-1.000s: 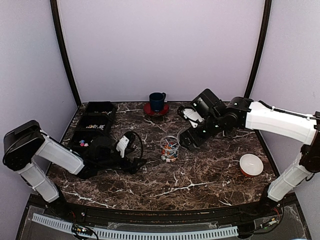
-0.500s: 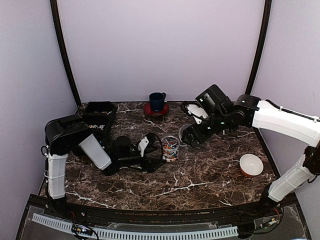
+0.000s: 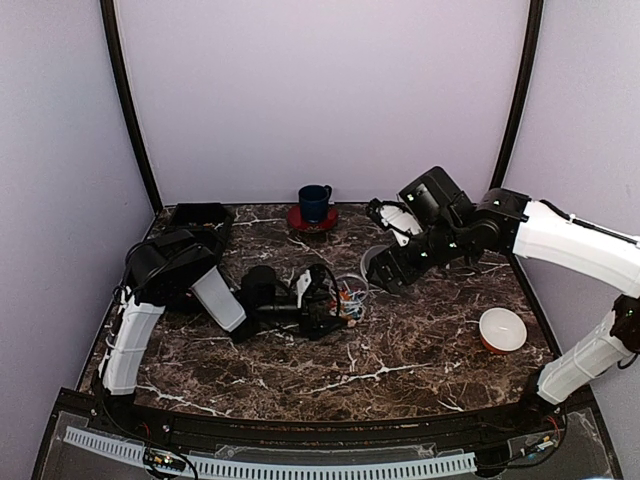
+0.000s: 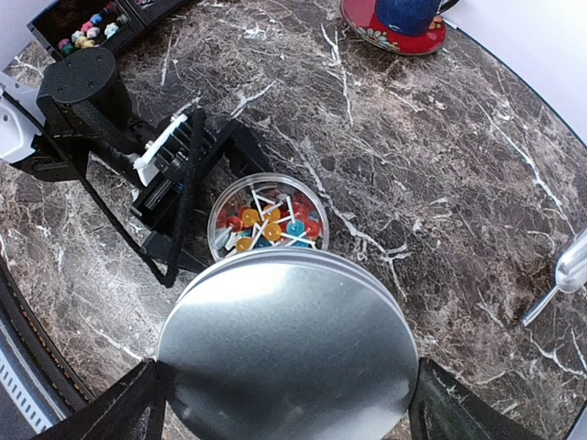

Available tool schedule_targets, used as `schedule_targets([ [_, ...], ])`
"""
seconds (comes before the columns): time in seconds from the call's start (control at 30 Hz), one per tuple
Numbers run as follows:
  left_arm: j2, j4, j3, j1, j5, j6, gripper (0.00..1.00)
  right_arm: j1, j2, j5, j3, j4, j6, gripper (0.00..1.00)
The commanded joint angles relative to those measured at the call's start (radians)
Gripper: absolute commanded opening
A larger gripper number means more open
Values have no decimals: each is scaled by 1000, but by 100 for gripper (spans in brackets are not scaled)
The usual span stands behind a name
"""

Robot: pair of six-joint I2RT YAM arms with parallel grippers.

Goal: Pack the candies
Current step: Move the packing bottle to the center of the board.

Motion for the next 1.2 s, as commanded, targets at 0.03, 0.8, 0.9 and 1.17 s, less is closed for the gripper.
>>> schedule_targets([
  [0.03, 56, 39, 45, 0, 232, -55, 98, -6, -5, -1, 15, -29, -14, 90],
  [0.8, 226, 355, 27, -63, 319, -202, 99, 61, 174, -56, 92, -185, -258, 90],
  [0.9, 232, 341, 26, -67, 306, -193, 99, 75, 177, -72, 108, -199, -276, 90],
  [1.17, 196, 137, 33, -89, 304, -69, 99, 101, 216, -64, 118, -220, -297, 90],
])
